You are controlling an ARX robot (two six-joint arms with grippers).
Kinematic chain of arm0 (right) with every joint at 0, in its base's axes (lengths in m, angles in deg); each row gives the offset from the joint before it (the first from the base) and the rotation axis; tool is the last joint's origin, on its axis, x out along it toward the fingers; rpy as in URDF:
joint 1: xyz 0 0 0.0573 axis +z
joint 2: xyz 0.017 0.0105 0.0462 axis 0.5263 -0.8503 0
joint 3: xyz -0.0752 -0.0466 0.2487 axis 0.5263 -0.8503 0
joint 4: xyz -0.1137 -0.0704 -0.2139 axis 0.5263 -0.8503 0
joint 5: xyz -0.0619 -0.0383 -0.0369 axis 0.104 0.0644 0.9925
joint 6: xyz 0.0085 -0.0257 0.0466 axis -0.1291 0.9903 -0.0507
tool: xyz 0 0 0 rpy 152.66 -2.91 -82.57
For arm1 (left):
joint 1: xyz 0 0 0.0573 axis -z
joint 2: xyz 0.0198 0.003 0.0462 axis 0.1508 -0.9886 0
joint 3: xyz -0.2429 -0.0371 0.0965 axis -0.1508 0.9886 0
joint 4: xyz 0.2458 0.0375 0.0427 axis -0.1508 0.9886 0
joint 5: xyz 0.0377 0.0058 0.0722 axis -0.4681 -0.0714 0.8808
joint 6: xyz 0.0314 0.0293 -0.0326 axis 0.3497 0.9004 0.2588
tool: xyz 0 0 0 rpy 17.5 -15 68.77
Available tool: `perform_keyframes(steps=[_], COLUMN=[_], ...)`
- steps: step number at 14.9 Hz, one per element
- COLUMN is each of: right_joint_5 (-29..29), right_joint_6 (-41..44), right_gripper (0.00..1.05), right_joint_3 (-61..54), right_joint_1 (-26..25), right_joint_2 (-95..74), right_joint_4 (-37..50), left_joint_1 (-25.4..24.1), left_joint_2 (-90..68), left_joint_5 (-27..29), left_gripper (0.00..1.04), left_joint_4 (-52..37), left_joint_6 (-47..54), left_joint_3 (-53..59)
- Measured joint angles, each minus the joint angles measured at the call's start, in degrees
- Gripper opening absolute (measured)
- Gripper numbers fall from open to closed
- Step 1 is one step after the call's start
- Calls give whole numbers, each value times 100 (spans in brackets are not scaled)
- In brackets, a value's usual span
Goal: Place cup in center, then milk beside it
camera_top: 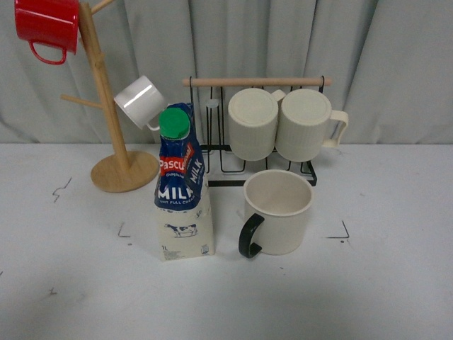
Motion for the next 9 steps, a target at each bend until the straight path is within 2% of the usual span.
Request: perform_keyframes(steps=[1, 2, 6, 7, 9], right_joint_5=[0, 0, 0, 0, 0], right_joint_6=[0, 0, 0, 0, 0], right_gripper=[98, 98, 98, 98, 98], right_joint_3=[0, 0, 0, 0, 0], right_joint_1=[0, 0, 0, 0, 0], right_joint_2=[0, 0, 0, 0, 0], right_joint_4=[-7, -4, -2, -2, -2], left_joint_1=[0, 0, 0, 0, 0], left_joint_2=[0, 0, 0, 0, 0], left_joint_5=[2, 0, 0, 0, 0], left_gripper=[2, 9, 47, 62, 81], left_joint_4=[-46, -20, -24, -24, -24], left_joint_6=[0, 0, 0, 0, 0], left_joint_3=[0, 0, 0, 0, 0])
